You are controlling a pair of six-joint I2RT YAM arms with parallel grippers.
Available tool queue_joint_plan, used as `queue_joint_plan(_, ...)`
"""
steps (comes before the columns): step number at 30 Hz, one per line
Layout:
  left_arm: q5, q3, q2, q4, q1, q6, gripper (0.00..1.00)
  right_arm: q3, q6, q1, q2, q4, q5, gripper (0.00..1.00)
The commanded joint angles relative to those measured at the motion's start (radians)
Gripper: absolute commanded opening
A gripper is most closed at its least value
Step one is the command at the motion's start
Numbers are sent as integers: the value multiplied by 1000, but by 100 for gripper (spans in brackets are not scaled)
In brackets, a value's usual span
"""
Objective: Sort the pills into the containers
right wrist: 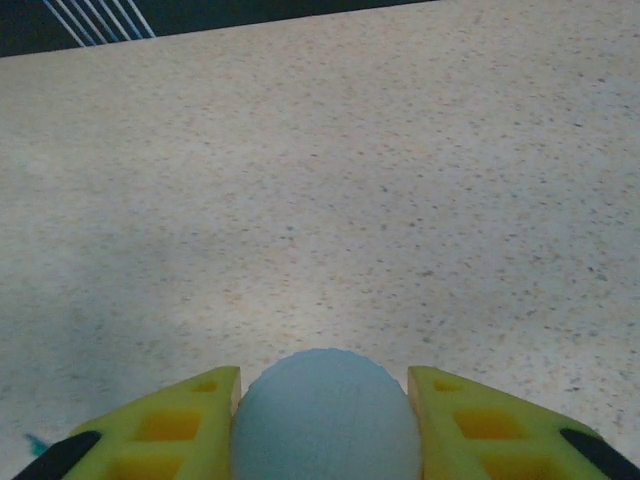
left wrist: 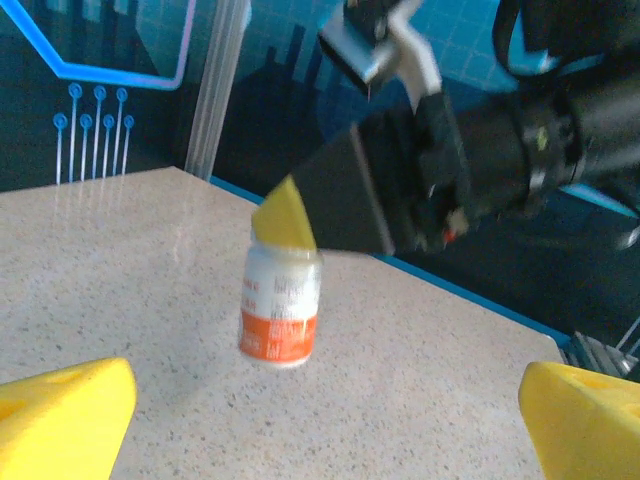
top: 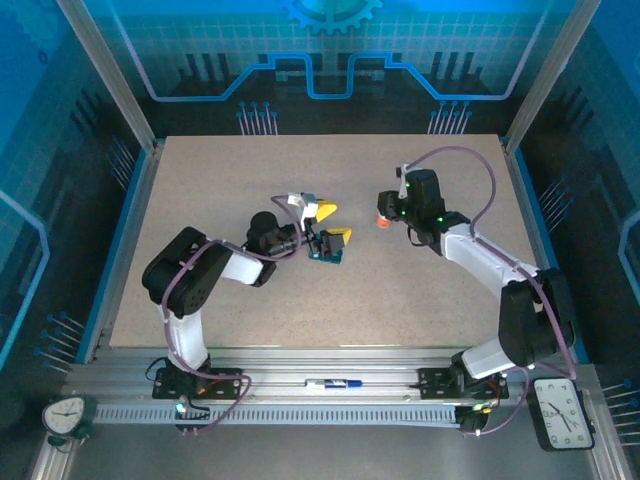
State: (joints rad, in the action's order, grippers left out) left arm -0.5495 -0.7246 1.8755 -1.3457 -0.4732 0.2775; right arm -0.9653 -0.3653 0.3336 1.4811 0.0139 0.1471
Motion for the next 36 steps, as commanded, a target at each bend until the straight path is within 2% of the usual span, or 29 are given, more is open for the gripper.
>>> queue_joint_plan(1, 39, 9, -64, 18, 11, -45, 99, 56, 46, -15, 18, -159, 103, 24)
queue_joint_plan(10, 133, -34, -176, 279, 21, -105, 99, 213, -28, -13, 48, -277, 229, 26)
queue_joint_plan(17, 266, -31, -267, 427, 23, -124, 99, 297, -61, -1, 59, -364, 242, 30)
queue_joint_plan(20, 309, -30, -302, 482, 22, -124, 99, 316, -70, 11, 70, -379, 238, 36)
queue_joint_plan(24, 349, -53, -343, 599, 22, -125, 99, 336, -83, 27, 64, -385, 236, 55)
queue_joint_plan(29, 405, -72, -380, 699, 21, -110, 99, 323, -86, 29, 24, -332, 215, 71)
queue_joint_plan(32, 415, -126, -389, 827, 21, -106, 99, 281, -83, 25, -19, -234, 186, 76)
queue_joint_plan(36, 411, -193, -391, 964, 22, -132, 99, 228, -84, 24, -98, -134, 139, 78)
